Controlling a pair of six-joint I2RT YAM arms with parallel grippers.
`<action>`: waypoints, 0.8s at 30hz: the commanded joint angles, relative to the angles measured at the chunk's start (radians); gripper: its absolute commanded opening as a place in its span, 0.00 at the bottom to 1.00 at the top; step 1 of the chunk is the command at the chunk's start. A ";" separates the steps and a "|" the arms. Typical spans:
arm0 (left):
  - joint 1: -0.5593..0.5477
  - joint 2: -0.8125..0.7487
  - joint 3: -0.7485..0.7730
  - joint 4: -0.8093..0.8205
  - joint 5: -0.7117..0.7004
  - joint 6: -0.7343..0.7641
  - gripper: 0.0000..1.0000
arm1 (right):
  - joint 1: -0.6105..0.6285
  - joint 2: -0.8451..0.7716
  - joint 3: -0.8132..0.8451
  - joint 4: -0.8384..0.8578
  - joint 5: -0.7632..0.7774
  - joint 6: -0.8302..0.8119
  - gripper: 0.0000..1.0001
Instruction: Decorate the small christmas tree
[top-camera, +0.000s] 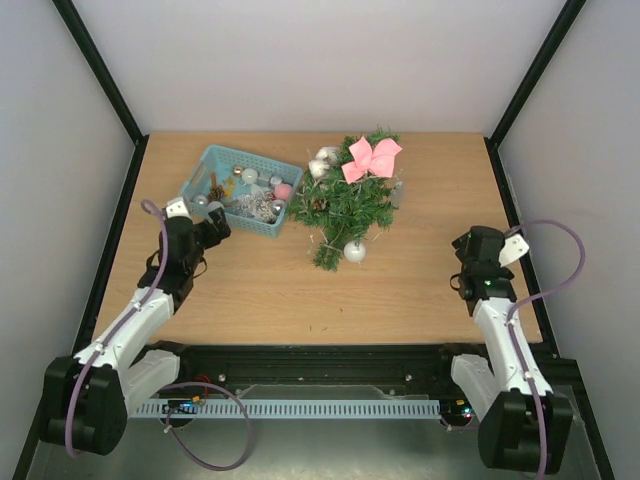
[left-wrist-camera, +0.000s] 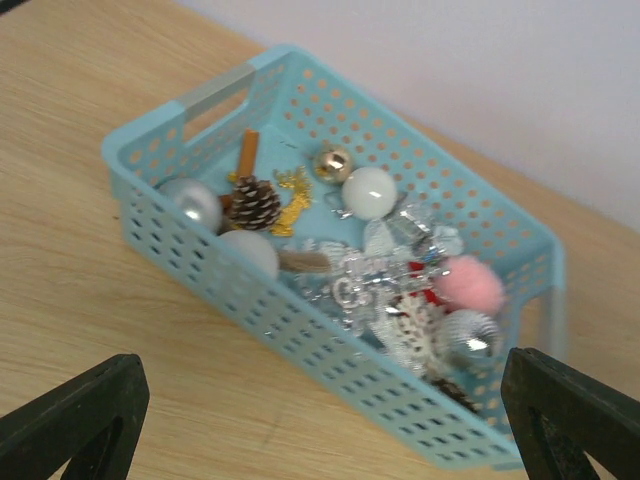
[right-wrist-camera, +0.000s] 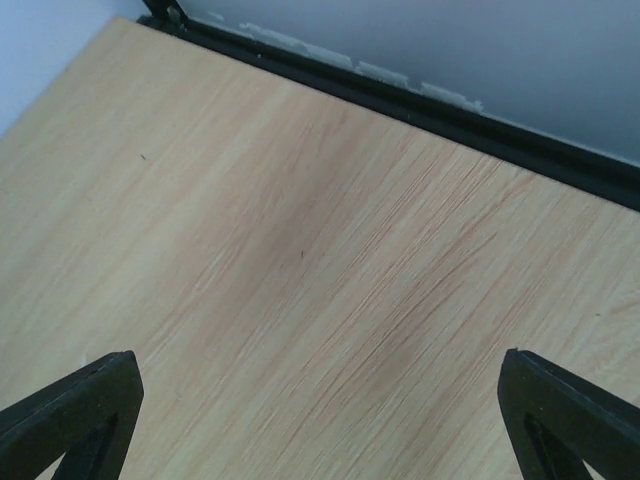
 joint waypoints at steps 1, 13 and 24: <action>0.008 0.031 -0.098 0.272 -0.132 0.171 1.00 | -0.023 0.045 -0.107 0.307 -0.048 -0.067 0.99; 0.066 0.222 -0.136 0.548 -0.209 0.315 1.00 | -0.022 0.273 -0.382 0.989 -0.068 -0.267 0.99; 0.093 0.410 -0.214 0.842 -0.180 0.442 1.00 | 0.044 0.511 -0.303 1.208 -0.124 -0.404 0.99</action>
